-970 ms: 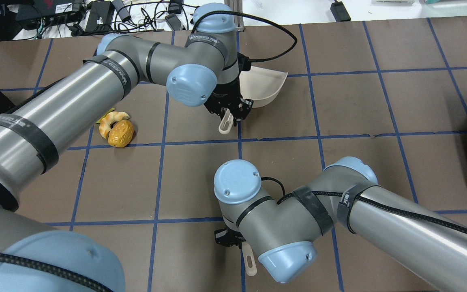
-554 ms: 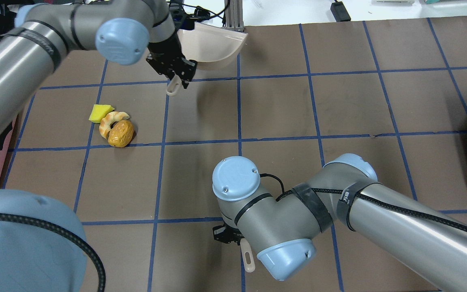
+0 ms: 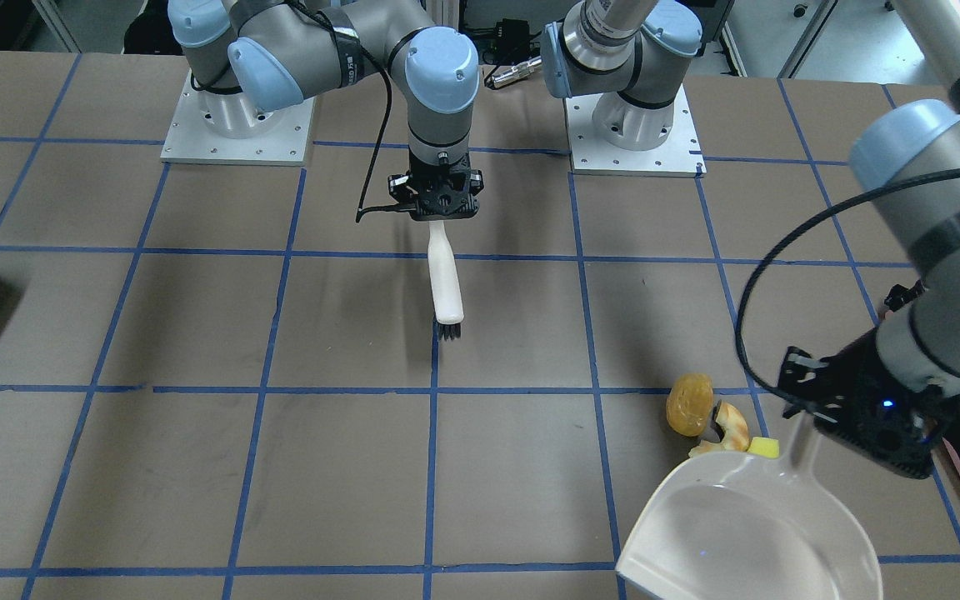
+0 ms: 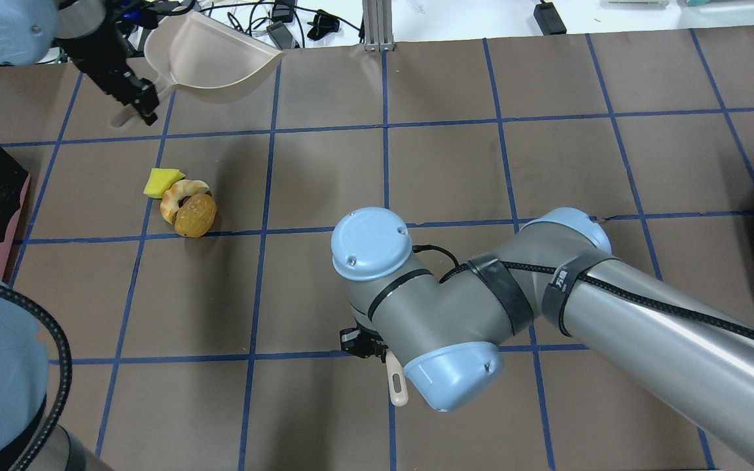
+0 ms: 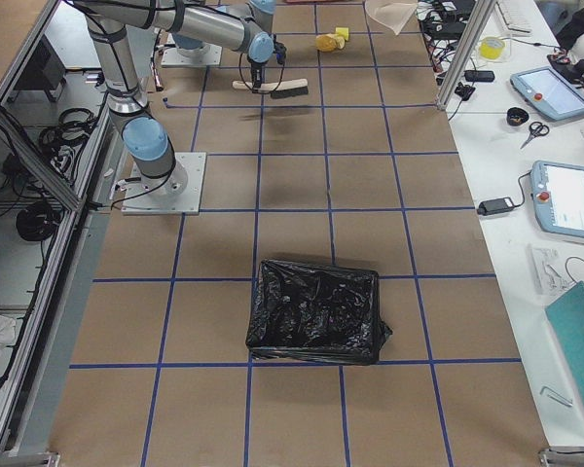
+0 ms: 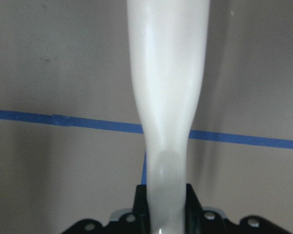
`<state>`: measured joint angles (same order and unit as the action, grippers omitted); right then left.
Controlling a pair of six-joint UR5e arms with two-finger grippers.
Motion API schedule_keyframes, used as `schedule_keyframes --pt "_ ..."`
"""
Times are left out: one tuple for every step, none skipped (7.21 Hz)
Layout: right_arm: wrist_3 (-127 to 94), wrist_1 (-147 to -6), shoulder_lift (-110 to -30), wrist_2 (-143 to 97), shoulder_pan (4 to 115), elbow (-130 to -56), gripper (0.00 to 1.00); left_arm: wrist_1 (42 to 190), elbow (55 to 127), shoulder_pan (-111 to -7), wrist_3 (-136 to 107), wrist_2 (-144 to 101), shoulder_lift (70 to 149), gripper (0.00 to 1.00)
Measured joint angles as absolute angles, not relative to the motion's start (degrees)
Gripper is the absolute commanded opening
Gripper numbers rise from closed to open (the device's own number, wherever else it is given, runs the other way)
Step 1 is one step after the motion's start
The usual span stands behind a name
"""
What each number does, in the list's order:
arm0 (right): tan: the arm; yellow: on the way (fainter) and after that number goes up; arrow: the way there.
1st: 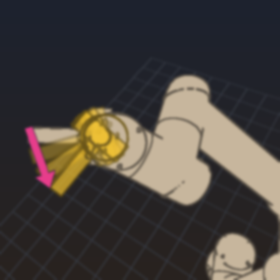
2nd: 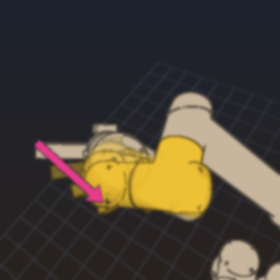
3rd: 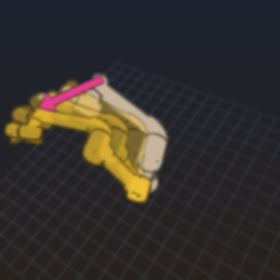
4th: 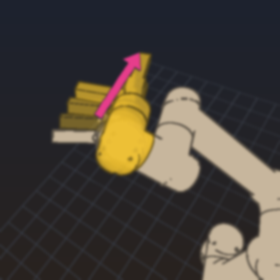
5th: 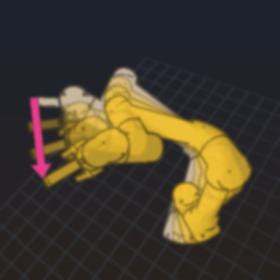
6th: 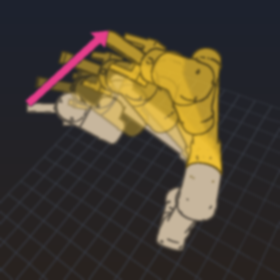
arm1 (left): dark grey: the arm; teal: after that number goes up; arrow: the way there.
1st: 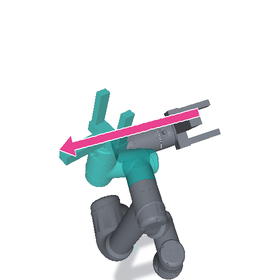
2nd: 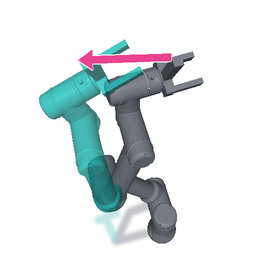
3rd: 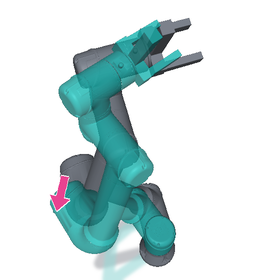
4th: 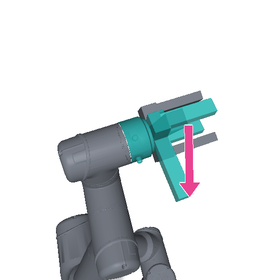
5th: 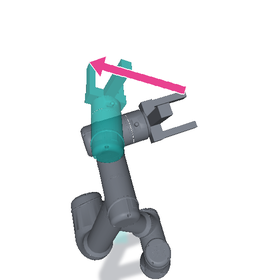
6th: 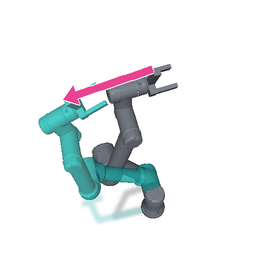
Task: Sweep and dump trash in nearest bin
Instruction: 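Lift the dustpan with the left gripper and carry it beside the trash pile, then move the brush with the right gripper toward the sponge and bread pile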
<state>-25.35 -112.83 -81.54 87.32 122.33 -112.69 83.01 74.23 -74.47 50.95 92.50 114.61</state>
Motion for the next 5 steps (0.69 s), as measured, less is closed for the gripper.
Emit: schedule_keyframes --pt "-25.07 -110.39 -81.19 87.33 121.47 -109.37 0.00 82.60 74.41 -70.30 61.22 93.85 114.43 0.00" --pt "-24.94 -108.93 -80.26 87.32 120.73 -106.34 0.00 81.89 74.58 -66.64 70.28 94.88 114.45 0.00" --pt "-24.90 -108.24 -78.80 87.32 119.97 -103.48 0.00 80.38 74.73 -63.00 78.57 96.38 114.79 0.00" --pt "-24.94 -107.55 -76.76 87.30 119.25 -100.46 0.00 77.40 74.82 -59.63 87.48 98.37 115.59 0.00" --pt "-25.19 -106.07 -74.33 87.20 118.87 -96.89 0.00 73.31 75.00 -57.37 96.11 100.38 116.55 0.00"
